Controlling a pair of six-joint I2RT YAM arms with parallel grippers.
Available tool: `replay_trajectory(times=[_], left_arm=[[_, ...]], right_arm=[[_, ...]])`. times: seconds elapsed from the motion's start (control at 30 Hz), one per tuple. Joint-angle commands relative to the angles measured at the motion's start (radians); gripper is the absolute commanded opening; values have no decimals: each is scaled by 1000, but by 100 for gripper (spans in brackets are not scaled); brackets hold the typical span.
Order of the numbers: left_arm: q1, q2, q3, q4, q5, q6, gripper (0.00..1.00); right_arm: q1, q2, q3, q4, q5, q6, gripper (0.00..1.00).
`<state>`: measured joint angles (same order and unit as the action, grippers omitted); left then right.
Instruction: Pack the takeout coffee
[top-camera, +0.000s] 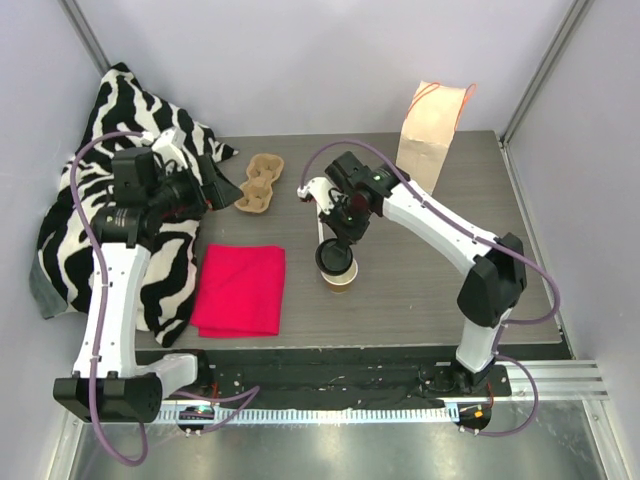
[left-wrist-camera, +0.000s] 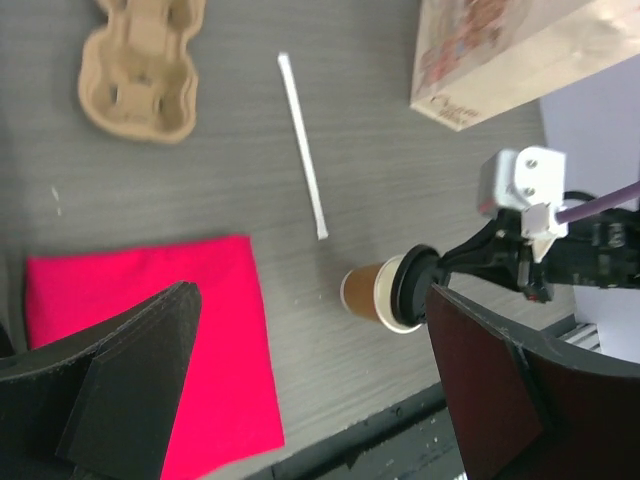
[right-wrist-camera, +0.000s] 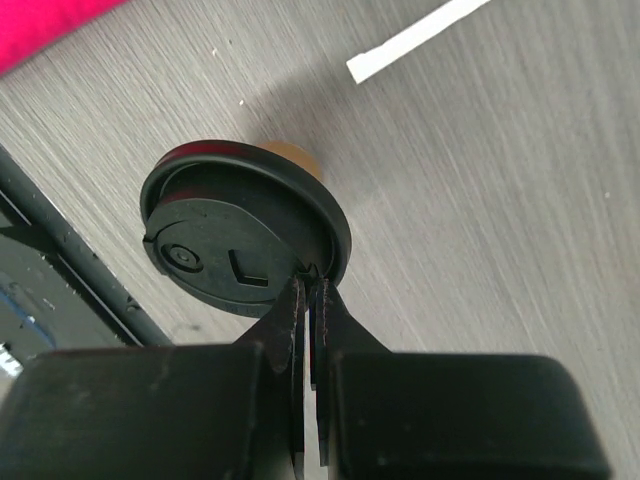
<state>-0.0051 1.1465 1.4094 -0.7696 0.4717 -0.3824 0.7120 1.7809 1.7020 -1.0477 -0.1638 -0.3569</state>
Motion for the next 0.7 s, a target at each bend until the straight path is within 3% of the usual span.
replay_trajectory(times=[0.0,0.67], left_arm=[[1,-7,-39,-96,-18,7,100],[1,35,-81,-80,44,-7,100]], right_arm=[[3,24,116,-113,13,30,1],[-2,184,263,-282,-23,-39,1]])
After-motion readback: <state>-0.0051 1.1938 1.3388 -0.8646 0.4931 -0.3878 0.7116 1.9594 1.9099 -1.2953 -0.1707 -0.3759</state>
